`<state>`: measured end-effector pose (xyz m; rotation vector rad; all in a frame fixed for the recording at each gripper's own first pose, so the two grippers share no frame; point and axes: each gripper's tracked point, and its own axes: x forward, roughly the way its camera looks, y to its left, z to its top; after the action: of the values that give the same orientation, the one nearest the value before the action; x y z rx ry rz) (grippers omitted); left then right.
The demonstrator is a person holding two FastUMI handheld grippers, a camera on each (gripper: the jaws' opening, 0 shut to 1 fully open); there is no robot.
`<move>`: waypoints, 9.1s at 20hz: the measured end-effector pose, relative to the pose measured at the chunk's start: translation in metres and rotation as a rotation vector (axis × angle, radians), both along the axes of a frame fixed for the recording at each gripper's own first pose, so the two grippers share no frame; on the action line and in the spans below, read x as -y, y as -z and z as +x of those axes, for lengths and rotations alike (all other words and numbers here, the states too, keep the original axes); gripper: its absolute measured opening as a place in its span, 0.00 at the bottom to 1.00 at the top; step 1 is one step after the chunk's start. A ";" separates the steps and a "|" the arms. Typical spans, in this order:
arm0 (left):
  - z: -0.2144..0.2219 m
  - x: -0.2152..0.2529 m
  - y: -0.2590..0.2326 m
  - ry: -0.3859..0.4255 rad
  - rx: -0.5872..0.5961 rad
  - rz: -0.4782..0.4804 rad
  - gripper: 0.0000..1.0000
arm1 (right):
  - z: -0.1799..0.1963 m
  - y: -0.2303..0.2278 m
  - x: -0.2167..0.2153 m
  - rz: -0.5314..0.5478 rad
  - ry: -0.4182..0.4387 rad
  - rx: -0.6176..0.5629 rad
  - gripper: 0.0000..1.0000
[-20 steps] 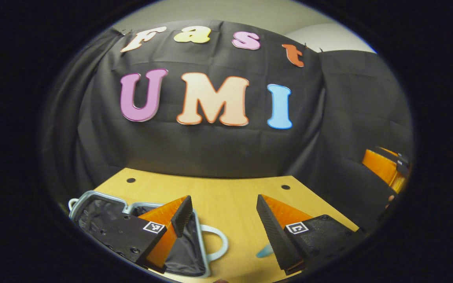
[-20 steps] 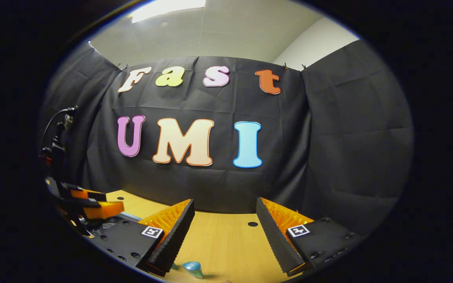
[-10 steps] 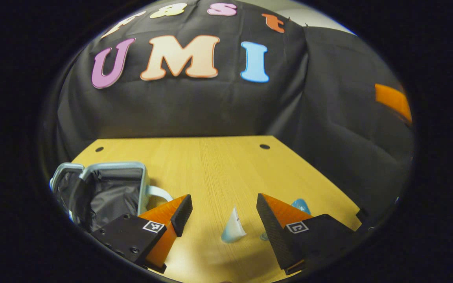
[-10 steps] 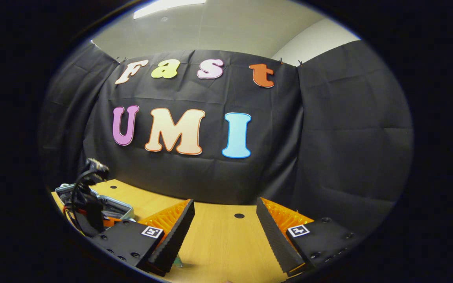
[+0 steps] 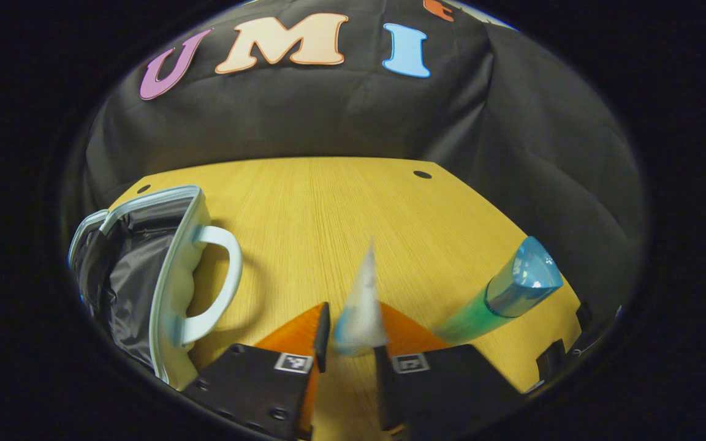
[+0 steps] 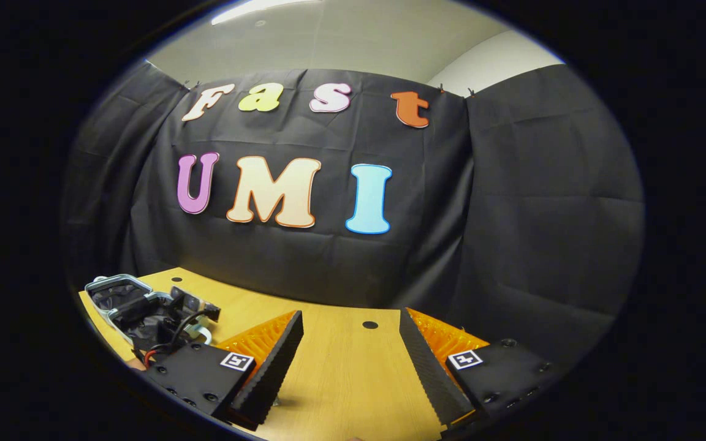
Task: First open the suitcase, pack the skin care products into it, and then close the suitcase.
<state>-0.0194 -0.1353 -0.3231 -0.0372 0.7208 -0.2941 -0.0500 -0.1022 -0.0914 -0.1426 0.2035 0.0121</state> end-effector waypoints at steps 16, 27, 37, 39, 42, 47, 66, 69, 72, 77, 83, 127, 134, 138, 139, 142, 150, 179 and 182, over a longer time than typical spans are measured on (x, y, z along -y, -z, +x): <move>-0.010 -0.079 -0.158 -0.039 0.137 -0.071 0.22 | 0.003 0.193 -0.094 0.055 -0.130 -0.349 0.99; -0.021 -0.132 -0.147 -0.118 0.091 -0.027 0.22 | -0.018 0.263 -0.103 0.044 -0.149 -0.542 0.49; -0.020 -0.227 -0.083 -0.222 -0.044 0.131 0.22 | -0.015 0.180 -0.191 0.198 -0.261 -0.542 0.46; -0.023 -0.244 -0.064 -0.245 -0.115 0.134 0.22 | -0.020 0.167 -0.213 0.223 -0.296 -0.545 0.46; -0.023 -0.258 -0.034 -0.264 -0.209 0.129 0.22 | -0.029 0.155 -0.248 0.243 -0.345 -0.565 0.48; -0.025 -0.272 -0.002 -0.271 -0.282 0.103 0.24 | -0.040 0.152 -0.289 0.223 -0.416 -0.589 0.47; 0.007 -0.362 -0.088 -0.293 0.008 -0.049 0.94 | -0.029 0.243 -0.404 0.185 -0.389 -0.741 0.45; 0.001 -0.403 -0.100 -0.351 0.029 -0.042 0.94 | -0.031 0.269 -0.412 0.158 -0.354 -0.795 0.45; -0.007 -0.443 -0.103 -0.413 0.037 -0.021 0.94 | -0.023 0.277 -0.421 0.166 -0.322 -0.806 0.46; -0.020 -0.504 -0.105 -0.514 0.042 -0.008 0.95 | -0.004 0.273 -0.427 0.205 -0.256 -0.771 0.50; -0.024 -0.586 -0.102 -0.634 0.037 -0.020 0.94 | 0.015 0.237 -0.429 0.229 -0.239 -0.661 1.00; 0.020 -0.514 -0.227 -0.419 0.084 -0.151 0.00 | 0.042 0.140 -0.303 0.329 -0.140 -0.422 0.98; 0.028 -0.418 -0.260 -0.246 0.152 -0.153 0.00 | 0.038 0.114 -0.276 0.327 -0.158 -0.378 0.98; 0.039 -0.357 -0.266 -0.155 0.159 -0.205 0.00 | 0.032 0.109 -0.256 0.323 -0.149 -0.373 0.98; 0.039 -0.341 -0.264 -0.135 0.156 -0.226 0.00 | 0.031 0.108 -0.249 0.322 -0.146 -0.374 0.98; 0.046 -0.295 -0.257 -0.078 0.140 -0.256 0.00 | 0.029 0.106 -0.229 0.321 -0.128 -0.369 0.98; 0.047 -0.194 -0.212 0.021 0.036 -0.276 0.00 | 0.021 0.103 -0.166 0.313 -0.069 -0.364 0.98; 0.063 -0.175 -0.309 -0.169 0.591 -0.064 0.98 | 0.074 -0.110 -0.202 0.221 -0.167 0.226 0.97; 0.061 -0.193 -0.322 -0.179 0.637 -0.032 0.97 | 0.072 -0.117 -0.217 0.254 -0.177 0.233 0.95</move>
<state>0.0419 0.0579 -0.0010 -0.0351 0.0786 -0.1310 0.0217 0.1149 0.0257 0.0923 -0.0443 0.1962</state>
